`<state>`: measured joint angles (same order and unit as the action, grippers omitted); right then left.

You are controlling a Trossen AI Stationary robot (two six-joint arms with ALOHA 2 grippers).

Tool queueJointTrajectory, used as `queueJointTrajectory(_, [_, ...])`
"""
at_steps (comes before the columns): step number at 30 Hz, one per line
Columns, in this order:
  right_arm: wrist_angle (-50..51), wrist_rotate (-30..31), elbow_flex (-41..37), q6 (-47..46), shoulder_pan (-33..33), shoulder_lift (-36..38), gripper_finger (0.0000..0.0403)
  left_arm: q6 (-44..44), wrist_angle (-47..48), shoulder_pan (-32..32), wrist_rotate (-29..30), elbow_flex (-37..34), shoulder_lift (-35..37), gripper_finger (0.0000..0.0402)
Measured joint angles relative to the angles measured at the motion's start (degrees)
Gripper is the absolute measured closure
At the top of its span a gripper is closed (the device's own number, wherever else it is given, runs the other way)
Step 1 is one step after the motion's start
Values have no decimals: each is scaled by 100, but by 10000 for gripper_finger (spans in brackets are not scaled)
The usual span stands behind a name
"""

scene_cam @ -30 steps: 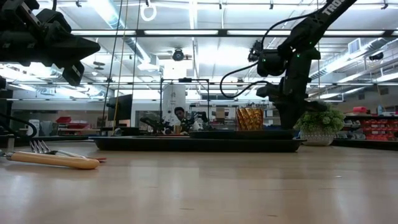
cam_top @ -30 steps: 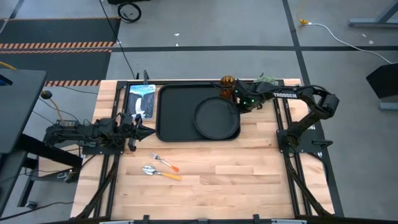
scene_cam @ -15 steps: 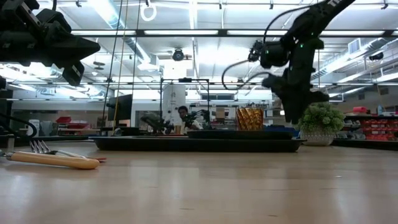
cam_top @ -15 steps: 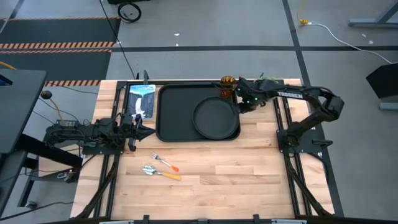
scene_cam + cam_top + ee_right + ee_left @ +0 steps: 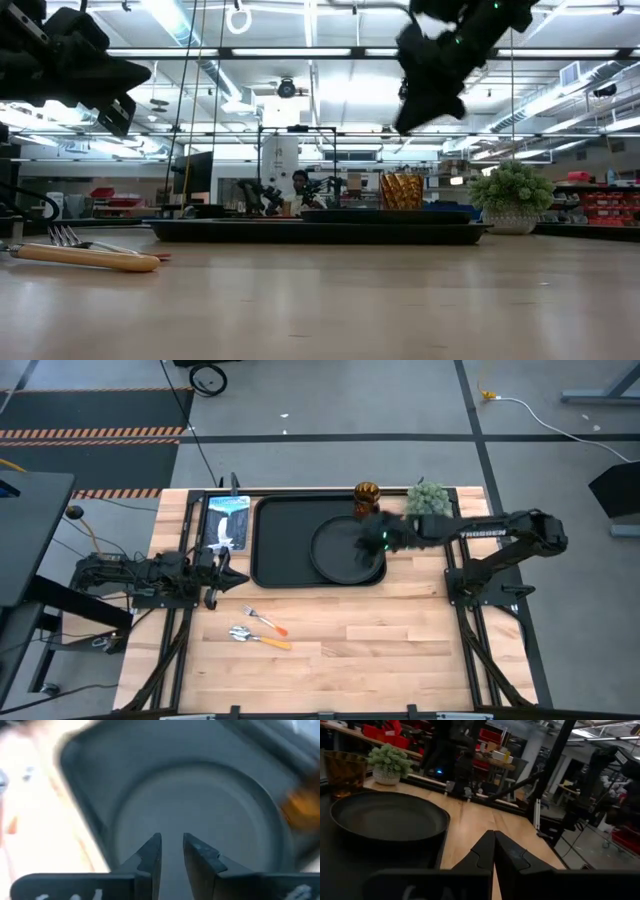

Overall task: Pick and place plate/cup/fork/spoon on tray
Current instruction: Put the orange fork on the black tray to the left of the black plate

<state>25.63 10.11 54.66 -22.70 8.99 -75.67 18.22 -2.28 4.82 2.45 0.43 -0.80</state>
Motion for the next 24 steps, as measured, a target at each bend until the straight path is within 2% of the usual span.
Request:
queueJointTrajectory(5, [-1290, 264, -16, 372, -902, -563, 318, 208, -8, 9, -52, 0, 0, 389])
queueJointTrajectory(7, [-1720, 239, -10, 446, -1126, -813, 318, 438, -3, 38, -422, 0, 0, 389])
queueJointTrajectory(10, [-1842, 227, 220, 470, -1378, -1234, 318, 1014, -76, 124, -1192, 2, 0, 389])
queueJointTrajectory(13, [-1851, 243, 631, 497, -1578, -1737, 318, 1467, -118, 279, -1538, 2, 0, 389])
queueJointTrajectory(21, [-1754, 228, 2068, 840, -1856, -3157, 318, 1583, -72, 548, -1343, 4, -25, 389])
queueJointTrajectory(24, [-1208, 226, 2605, 1030, -1873, -3470, 318, 1549, 78, 605, -1106, 59, -149, 389])
